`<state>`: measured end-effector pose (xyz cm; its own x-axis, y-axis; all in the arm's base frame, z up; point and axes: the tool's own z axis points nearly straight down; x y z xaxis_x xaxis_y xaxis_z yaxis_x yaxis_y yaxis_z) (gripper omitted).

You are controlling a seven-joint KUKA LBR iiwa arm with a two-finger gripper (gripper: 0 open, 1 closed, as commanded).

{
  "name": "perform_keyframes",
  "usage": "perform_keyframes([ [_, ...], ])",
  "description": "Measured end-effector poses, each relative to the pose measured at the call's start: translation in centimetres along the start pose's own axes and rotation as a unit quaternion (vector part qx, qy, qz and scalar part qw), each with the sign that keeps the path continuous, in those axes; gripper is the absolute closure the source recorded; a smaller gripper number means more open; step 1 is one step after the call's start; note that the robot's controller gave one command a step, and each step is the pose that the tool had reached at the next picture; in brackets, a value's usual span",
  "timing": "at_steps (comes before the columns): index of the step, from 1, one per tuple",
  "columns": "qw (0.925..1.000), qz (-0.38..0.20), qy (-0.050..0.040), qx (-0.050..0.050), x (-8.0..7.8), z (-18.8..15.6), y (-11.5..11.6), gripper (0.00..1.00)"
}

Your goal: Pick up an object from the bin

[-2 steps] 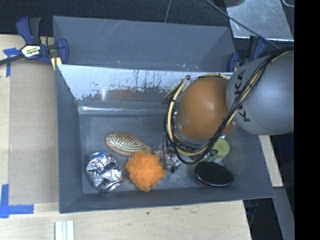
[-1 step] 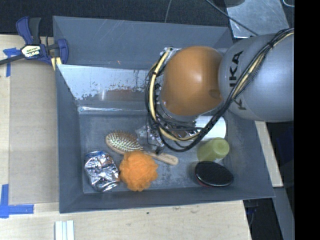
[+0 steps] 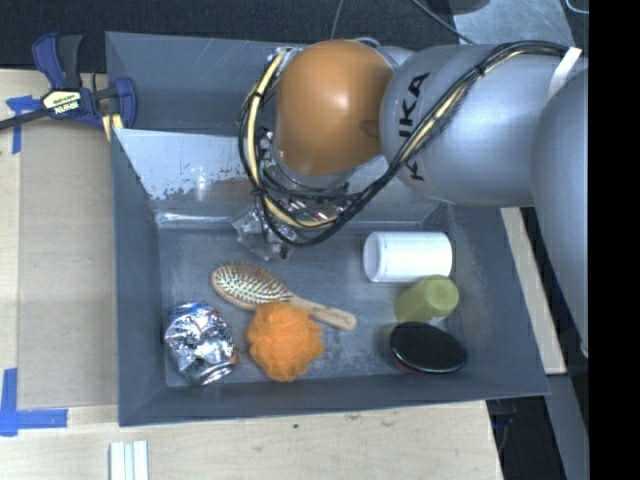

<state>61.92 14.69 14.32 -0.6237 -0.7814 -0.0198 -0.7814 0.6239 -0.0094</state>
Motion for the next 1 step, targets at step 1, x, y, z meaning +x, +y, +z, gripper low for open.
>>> perform_keyframes([
  [1, 1.0000, -0.001, -0.0017, 0.001, 2.13, -3.38, -0.14, 1.00],
])
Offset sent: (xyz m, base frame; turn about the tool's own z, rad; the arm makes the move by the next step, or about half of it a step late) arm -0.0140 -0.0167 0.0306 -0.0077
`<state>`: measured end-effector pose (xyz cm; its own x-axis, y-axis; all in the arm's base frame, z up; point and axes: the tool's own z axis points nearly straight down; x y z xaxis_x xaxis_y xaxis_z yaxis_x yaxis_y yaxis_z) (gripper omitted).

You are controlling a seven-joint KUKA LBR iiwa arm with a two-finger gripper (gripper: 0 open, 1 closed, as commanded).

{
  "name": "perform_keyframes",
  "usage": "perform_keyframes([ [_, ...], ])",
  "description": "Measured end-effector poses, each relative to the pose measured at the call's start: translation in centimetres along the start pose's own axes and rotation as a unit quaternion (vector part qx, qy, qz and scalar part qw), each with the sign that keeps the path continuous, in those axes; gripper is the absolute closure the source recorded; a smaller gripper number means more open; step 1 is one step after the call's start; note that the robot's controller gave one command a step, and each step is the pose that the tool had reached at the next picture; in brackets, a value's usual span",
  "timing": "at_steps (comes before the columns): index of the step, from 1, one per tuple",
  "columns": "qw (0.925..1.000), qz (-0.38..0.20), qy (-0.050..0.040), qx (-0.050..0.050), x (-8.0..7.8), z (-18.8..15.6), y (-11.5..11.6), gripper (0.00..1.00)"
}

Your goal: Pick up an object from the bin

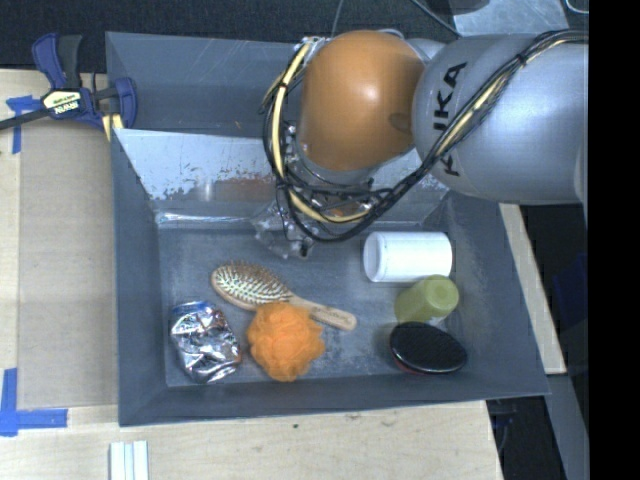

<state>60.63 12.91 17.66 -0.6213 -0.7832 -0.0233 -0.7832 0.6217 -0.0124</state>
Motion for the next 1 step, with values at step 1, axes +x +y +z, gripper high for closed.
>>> perform_keyframes([
  [1, 0.9738, -0.228, 0.0000, 0.001, 5.76, -2.08, -2.54, 1.00],
])
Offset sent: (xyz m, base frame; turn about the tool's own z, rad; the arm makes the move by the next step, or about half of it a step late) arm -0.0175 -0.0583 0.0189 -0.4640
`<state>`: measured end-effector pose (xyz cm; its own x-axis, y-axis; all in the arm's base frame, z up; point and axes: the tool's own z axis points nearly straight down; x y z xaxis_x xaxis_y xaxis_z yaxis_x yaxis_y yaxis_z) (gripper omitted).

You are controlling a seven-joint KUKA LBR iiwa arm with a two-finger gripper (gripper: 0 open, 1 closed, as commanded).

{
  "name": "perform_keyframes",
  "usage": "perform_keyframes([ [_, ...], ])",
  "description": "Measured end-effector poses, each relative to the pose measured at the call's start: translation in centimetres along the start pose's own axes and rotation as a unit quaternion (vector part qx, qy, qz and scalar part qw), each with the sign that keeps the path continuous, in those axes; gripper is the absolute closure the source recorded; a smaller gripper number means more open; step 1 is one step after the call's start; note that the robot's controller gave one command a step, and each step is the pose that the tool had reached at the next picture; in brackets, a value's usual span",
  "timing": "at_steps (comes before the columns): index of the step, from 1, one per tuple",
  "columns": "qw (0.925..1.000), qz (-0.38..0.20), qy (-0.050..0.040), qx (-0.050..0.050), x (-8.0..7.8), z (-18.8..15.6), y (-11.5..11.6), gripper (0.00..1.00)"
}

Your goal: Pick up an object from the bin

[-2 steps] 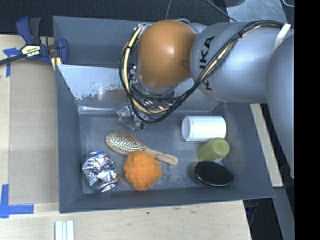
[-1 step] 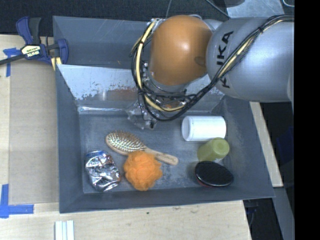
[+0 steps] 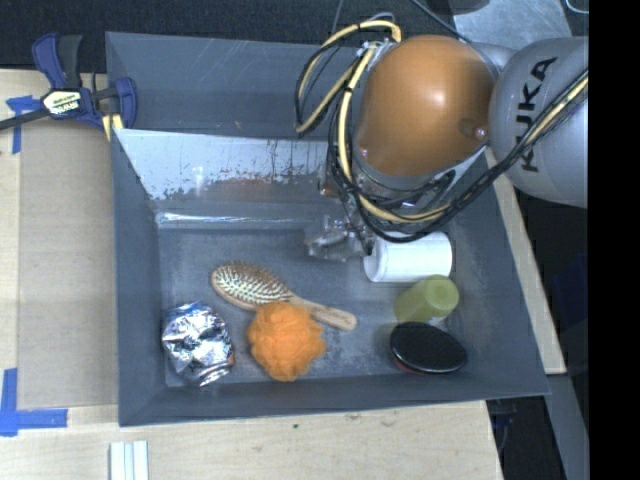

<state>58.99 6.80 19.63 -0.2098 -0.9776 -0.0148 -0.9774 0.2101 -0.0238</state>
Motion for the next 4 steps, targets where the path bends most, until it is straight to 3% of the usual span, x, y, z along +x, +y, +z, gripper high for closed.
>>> perform_keyframes([
  [1, 0.9948, -0.102, -0.0011, -0.001, -3.5, 2.2, 3.9, 1.00],
  [2, 0.9932, -0.117, -0.0025, -0.001, -5.5, 2.3, 5.7, 1.00],
  [3, 0.9954, -0.096, -0.0030, -0.003, -5.7, 8.6, 6.5, 1.00],
  [4, 0.9892, -0.147, -0.0062, 0.002, -4.1, 12.3, 8.0, 1.00],
])
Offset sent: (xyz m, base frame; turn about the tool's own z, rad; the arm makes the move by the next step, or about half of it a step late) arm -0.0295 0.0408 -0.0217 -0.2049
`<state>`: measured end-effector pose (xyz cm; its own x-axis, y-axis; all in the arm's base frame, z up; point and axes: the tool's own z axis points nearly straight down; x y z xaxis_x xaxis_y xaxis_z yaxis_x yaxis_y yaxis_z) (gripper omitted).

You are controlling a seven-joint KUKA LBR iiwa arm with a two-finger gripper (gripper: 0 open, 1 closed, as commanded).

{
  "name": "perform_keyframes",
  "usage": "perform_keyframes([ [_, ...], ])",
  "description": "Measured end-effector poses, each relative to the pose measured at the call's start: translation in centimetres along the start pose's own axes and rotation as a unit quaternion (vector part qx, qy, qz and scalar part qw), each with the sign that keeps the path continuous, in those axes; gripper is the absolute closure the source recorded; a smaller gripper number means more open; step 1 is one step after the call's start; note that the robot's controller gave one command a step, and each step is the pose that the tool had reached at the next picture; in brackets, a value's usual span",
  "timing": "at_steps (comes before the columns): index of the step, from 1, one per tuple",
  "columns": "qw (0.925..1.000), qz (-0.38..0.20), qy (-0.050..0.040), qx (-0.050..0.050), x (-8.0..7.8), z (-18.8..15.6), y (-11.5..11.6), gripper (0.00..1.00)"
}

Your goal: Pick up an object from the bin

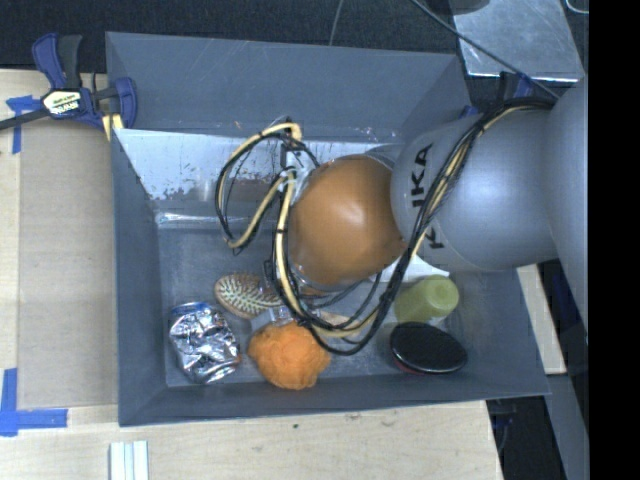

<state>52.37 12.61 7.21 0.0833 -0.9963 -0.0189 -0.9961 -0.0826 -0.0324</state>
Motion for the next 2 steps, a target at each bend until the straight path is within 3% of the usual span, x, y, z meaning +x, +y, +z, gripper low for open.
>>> perform_keyframes([
  [1, 1.0000, -0.005, -0.0024, 0.007, 0.3, -0.6, 1.7, 1.00],
  [2, 0.9861, -0.166, -0.0030, 0.016, 3.6, -1.2, 3.9, 1.00],
])
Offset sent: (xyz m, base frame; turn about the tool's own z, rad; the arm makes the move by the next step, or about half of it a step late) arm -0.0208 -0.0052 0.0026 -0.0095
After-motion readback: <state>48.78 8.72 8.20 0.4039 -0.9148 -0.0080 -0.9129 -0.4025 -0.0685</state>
